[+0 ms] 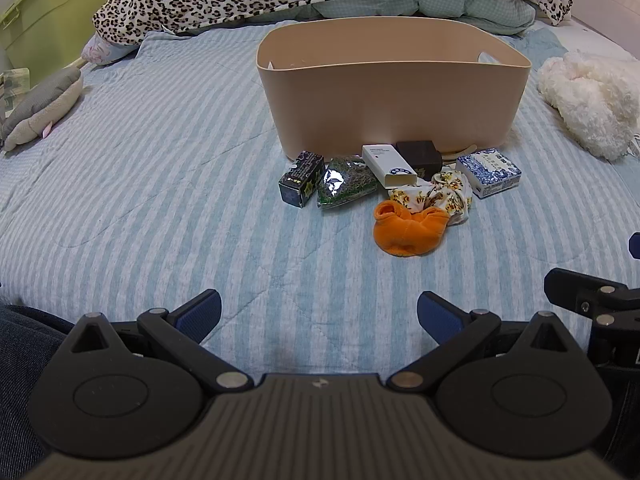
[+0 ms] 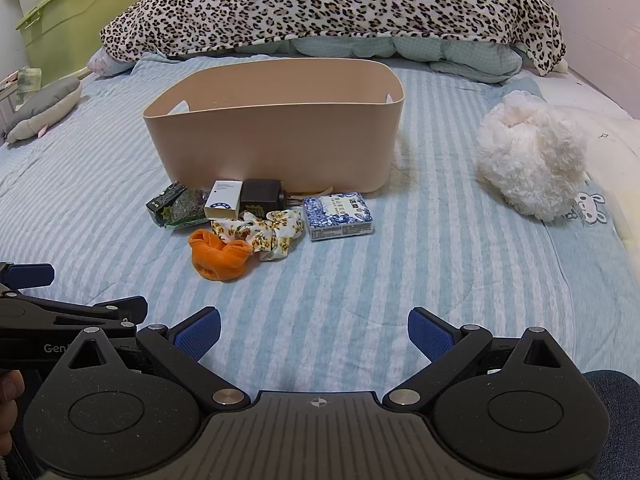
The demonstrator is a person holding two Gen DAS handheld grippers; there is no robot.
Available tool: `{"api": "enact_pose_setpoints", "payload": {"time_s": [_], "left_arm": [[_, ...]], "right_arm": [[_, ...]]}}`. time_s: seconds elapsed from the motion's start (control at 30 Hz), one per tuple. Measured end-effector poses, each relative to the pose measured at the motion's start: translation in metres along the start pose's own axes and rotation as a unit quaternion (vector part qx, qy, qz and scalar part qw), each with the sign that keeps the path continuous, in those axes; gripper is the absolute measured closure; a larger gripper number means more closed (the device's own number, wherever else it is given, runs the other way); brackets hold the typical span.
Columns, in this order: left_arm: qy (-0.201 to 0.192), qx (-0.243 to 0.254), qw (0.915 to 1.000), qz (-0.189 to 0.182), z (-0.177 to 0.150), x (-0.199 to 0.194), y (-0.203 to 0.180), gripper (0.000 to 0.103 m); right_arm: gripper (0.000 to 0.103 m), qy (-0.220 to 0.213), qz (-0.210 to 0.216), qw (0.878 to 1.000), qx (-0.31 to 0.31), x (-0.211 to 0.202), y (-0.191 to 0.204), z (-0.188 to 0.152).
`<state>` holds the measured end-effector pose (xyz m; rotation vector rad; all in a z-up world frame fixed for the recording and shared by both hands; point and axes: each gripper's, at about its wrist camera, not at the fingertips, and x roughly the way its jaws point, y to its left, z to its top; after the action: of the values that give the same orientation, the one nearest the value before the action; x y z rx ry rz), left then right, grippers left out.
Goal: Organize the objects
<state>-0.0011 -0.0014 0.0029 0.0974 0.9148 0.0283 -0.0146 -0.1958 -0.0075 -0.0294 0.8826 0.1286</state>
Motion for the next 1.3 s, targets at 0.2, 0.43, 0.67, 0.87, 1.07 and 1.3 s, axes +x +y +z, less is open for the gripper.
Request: {"api": "enact_pose_setpoints", "payload": {"time_s": [0.2, 0.43, 0.67, 0.87, 1.07, 1.3], "left_arm": [[0.000, 0.000, 1.0000, 0.000, -0.0001, 0.0001, -0.0001, 0.000], [-0.001, -0.001, 1.0000, 0.001, -0.0003, 0.0005, -0.0001, 0.000], [0.003, -0.001, 1.0000, -0.001, -0.0010, 0.0024, 0.0005, 0.000], [0.002, 0.002, 1.0000, -0.004, -0.0007, 0.0032, 0.0004, 0.000], [0.002, 0.002, 1.0000, -0.004, -0.0006, 0.0037, -0.0001, 0.000], [0.003, 0.003, 1.0000, -0.006, -0.0002, 0.0046, -0.0004, 0.000]], "right_arm": [[0.001, 0.000, 0.000, 1.000, -0.001, -0.0003, 0.0002, -0.0001], [0.001, 0.000, 0.000, 1.000, -0.001, -0.0003, 0.0004, -0.0001], [0.001, 0.001, 0.001, 1.000, -0.002, 0.0003, 0.0005, -0.0008], [0.001, 0.002, 0.000, 1.000, -0.002, 0.0010, 0.0007, -0.0010], [0.001, 0.002, 0.001, 1.000, -0.003, 0.0011, 0.0010, -0.0006], [0.001, 0.003, 0.001, 1.000, -0.003, 0.0022, 0.0006, -0.0008]]}}
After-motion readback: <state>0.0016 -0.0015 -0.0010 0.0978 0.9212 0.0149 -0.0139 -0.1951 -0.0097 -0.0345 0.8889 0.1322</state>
